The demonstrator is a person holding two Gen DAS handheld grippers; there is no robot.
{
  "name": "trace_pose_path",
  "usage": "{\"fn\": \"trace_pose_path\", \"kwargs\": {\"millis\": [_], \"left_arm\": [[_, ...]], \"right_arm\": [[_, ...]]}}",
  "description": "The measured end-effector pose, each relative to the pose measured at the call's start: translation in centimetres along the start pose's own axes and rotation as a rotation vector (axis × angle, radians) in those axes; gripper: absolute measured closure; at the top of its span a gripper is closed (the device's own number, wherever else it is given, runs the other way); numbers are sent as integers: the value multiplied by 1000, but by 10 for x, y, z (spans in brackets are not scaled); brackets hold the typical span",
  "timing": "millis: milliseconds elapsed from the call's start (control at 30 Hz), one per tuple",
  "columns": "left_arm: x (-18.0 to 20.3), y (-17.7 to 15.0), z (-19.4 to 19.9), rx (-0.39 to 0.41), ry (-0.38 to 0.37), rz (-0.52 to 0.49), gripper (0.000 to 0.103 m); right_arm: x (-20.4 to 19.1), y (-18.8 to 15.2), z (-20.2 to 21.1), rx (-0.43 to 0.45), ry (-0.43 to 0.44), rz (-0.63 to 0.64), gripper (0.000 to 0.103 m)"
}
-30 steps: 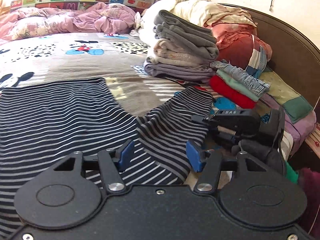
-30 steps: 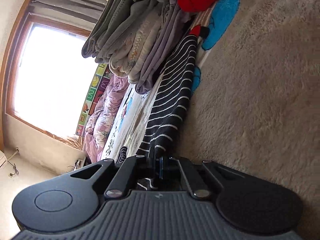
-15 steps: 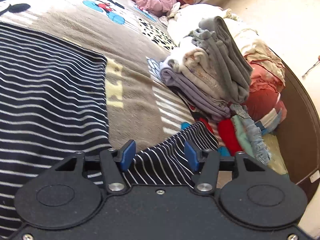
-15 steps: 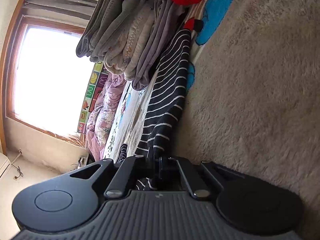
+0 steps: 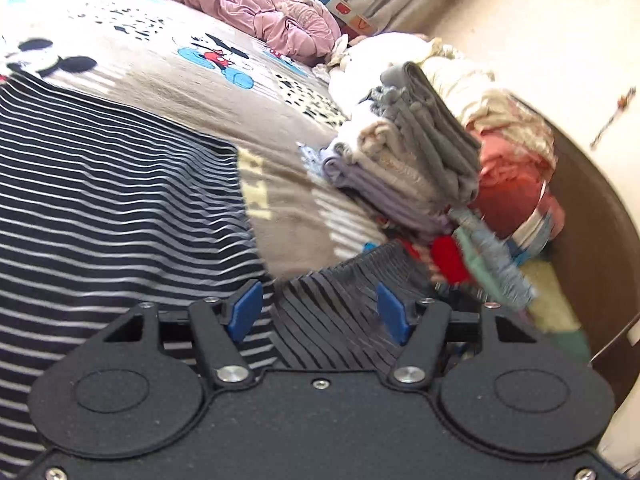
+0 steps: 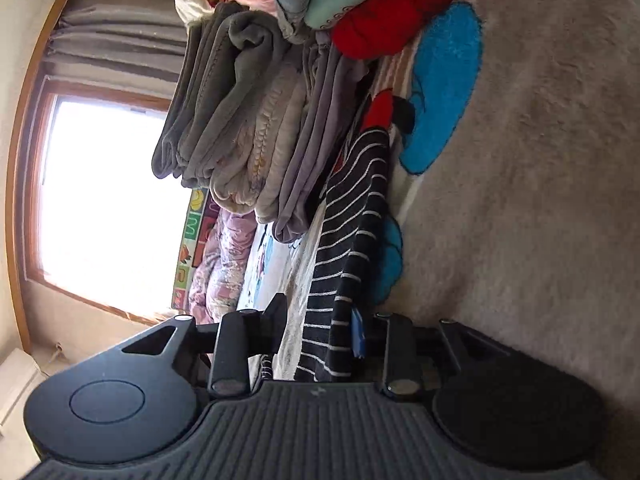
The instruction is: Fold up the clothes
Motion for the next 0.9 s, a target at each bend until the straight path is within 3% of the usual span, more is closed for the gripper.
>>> {"fn": "trace_pose_path", "kwargs": {"millis": [100,133,167,267,367,500,700,867,900], "left_arm": [[-1,-36,19,-49,113,-159,42],[-1,-44,20,-59,126,-185,42],[-2,-52,19,-67,143,-205,41],[0,-64,9,-102,158,-260,42],[15,-79,-3,-144,169,-380,42],[26,-97,-3,-164,179,-491,42],[12,-95,40,-136,164,-439,42],[-28,-79,88,7,290,-310,42],[-37,-78,94,27,327,-291,42]], "right_arm": [[0,6,-14,-28,-19,41,80],[0,8,-18,-37,-24,52,94],[2,8,-20,-38,-26,53,98],[-2,7,-8,19,-37,92,98],[6,12,10,71,-49,61,98],[14,15,14,73,-61,42,98],[16,17,18,128,-95,60,95],[9,24,46,256,-172,153,66],[4,23,52,289,-194,196,65]]}}
Point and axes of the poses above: each gripper's, at about its wrist camera, not at the fingertips, and z roughly against the way its jaws point, x to its right, y to its top, the point moved 6 cm from there along -z, roughly the way its jaws point, and after that the axes turned 4 degrees about -x, right-handed, at the moved point
